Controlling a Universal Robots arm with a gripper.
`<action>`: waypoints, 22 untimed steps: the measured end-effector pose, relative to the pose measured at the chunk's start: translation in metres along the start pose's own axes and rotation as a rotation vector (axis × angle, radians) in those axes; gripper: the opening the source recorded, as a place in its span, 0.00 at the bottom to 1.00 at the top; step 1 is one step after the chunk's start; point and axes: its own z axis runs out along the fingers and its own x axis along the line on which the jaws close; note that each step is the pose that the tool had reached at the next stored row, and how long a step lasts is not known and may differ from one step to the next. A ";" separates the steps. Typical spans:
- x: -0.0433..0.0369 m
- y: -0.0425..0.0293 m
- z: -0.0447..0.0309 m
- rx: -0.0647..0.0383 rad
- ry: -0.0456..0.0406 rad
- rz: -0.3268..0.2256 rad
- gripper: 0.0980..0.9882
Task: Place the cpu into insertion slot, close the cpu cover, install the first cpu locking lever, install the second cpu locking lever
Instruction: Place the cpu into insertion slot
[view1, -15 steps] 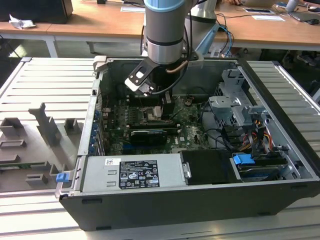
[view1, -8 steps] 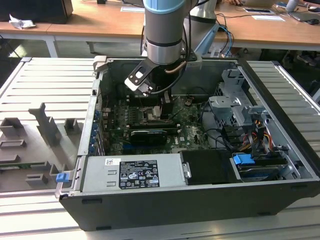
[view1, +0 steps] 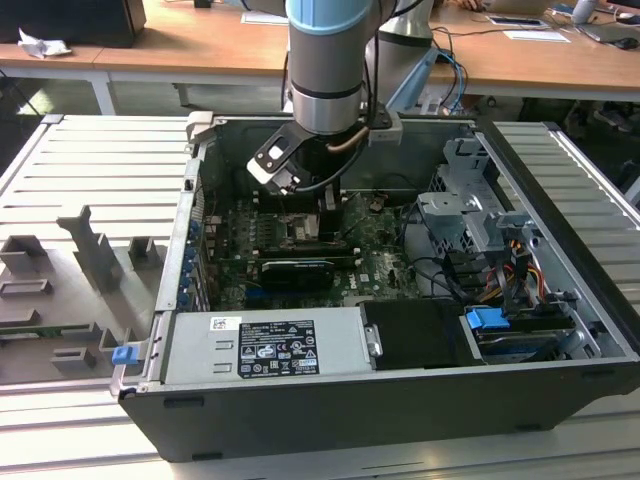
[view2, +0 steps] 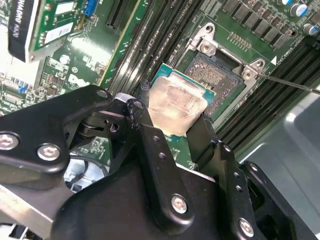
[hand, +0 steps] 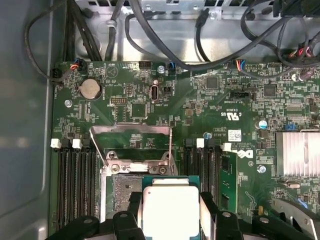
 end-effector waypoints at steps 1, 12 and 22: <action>0.0021 -0.0003 0.0014 0.002 0.0002 0.000 0.50; 0.0173 -0.0048 0.0164 0.010 0.0004 0.004 0.50; 0.0254 -0.0079 0.0279 0.011 0.0002 0.006 0.50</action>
